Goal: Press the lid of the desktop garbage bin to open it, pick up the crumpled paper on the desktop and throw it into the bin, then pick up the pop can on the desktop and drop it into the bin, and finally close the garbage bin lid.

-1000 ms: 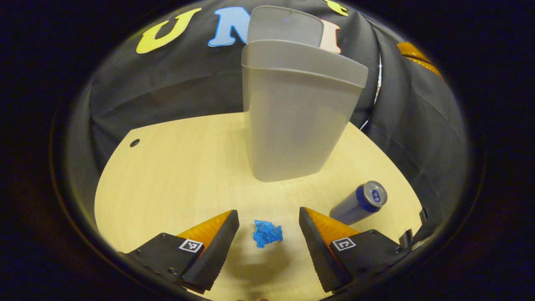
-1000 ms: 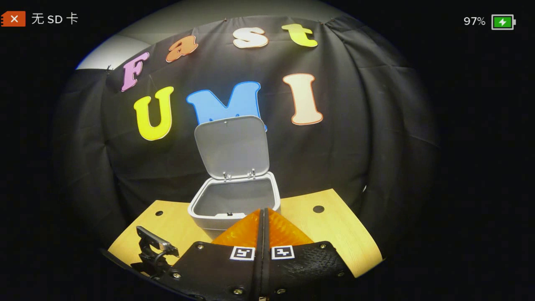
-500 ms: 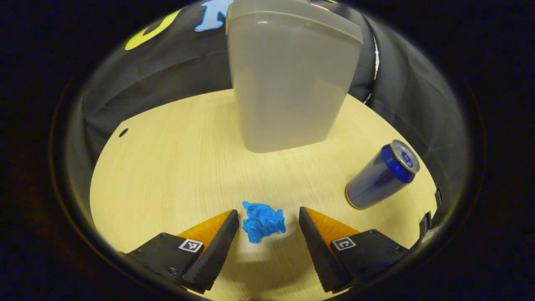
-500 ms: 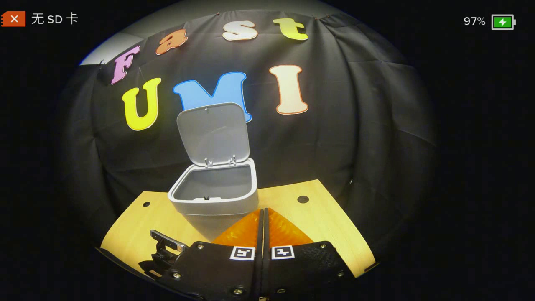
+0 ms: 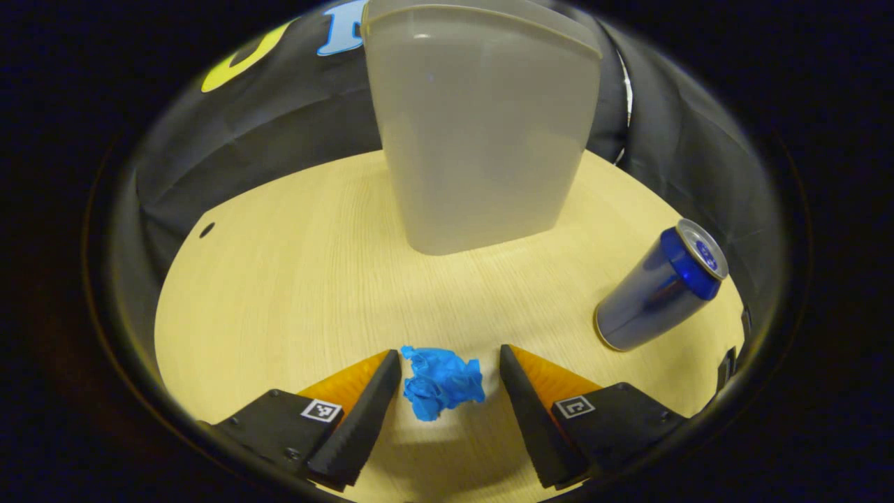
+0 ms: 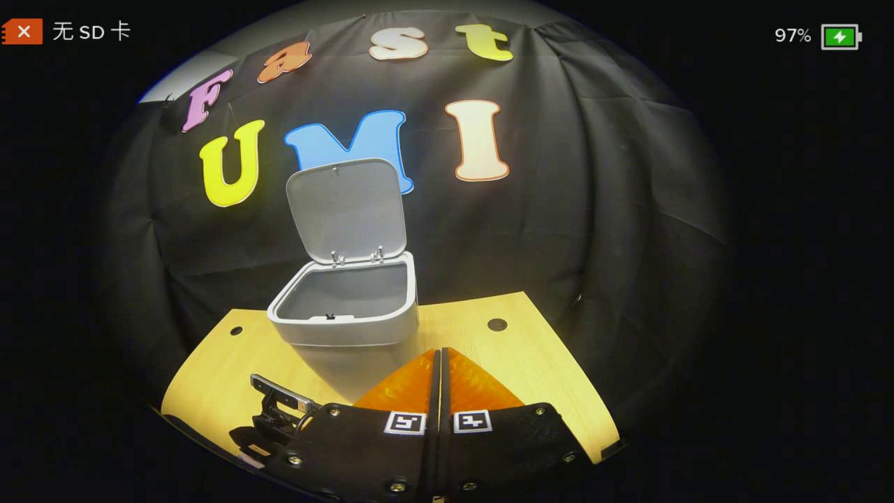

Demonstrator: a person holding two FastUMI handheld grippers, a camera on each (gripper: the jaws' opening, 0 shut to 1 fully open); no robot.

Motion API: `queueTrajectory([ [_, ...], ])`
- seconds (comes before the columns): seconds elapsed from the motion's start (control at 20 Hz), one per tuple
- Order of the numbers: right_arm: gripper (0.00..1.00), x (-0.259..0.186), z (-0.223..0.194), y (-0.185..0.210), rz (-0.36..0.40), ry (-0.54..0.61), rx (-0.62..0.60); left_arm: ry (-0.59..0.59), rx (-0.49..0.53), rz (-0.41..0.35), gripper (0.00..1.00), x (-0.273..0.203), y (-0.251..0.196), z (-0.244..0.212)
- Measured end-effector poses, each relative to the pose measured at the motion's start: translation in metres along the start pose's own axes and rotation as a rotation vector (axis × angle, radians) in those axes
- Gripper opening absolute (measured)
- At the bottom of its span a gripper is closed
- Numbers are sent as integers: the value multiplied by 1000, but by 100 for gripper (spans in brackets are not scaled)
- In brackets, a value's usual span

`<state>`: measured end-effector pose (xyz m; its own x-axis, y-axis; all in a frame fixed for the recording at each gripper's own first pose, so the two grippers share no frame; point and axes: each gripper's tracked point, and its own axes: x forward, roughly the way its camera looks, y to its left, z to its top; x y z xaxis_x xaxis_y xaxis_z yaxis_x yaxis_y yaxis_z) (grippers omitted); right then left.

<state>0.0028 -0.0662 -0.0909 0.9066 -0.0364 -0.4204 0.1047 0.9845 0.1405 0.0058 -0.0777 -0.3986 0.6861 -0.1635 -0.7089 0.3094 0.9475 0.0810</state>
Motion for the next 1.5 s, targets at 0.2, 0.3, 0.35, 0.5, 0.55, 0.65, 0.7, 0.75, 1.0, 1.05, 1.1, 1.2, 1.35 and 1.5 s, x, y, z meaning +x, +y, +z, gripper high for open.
queueTrajectory([
  [0.2, 1, 1, -1, 1, 3, 5, -2, -5, -6, 12, 62, 2, 5, 1],
  [0.3, 1, 1, -4, 1, 5, 11, -5, -8, -13, 12, 39, 2, 6, 1],
  [0.35, 1, 1, -4, 1, 5, 13, -8, -6, -12, 12, 42, 2, 6, 2],
  [0.5, 1, 0, -5, 1, 4, 16, -11, -14, 0, 22, 40, -1, 8, 5],
  [0.55, 1, 0, -4, 0, 5, 17, -11, -28, 4, 29, 40, -3, 10, 9],
  [0.65, 1, 1, -5, 0, 5, 19, -13, -64, 12, 35, 40, -13, 14, 22],
  [0.7, 1, 1, -7, 1, 6, 21, -13, -84, 19, 41, 41, -19, 17, 29],
  [0.75, 1, 2, -7, 1, 9, 22, -11, -102, 26, 46, 40, -25, 20, 37],
  [1.0, 0, 6, -14, 11, 37, 35, 3, -187, 28, 49, 40, -54, 18, 76],
  [1.05, 0, 7, -14, 14, 45, 36, 5, -207, 27, 47, 41, -62, 19, 87],
  [1.1, 0, 9, -14, 16, 51, 37, 7, -228, 23, 44, 42, -73, 18, 97],
  [1.2, 1, 10, -16, 20, 63, 39, 11, -282, 16, 45, 42, -94, 17, 124],
  [1.35, 0, 14, -20, 23, 76, 46, 25, -375, 3, 43, 42, -134, 18, 173],
  [1.5, 1, 16, -26, 24, 81, 59, 42, -463, -14, 35, 40, -171, 15, 221],
])
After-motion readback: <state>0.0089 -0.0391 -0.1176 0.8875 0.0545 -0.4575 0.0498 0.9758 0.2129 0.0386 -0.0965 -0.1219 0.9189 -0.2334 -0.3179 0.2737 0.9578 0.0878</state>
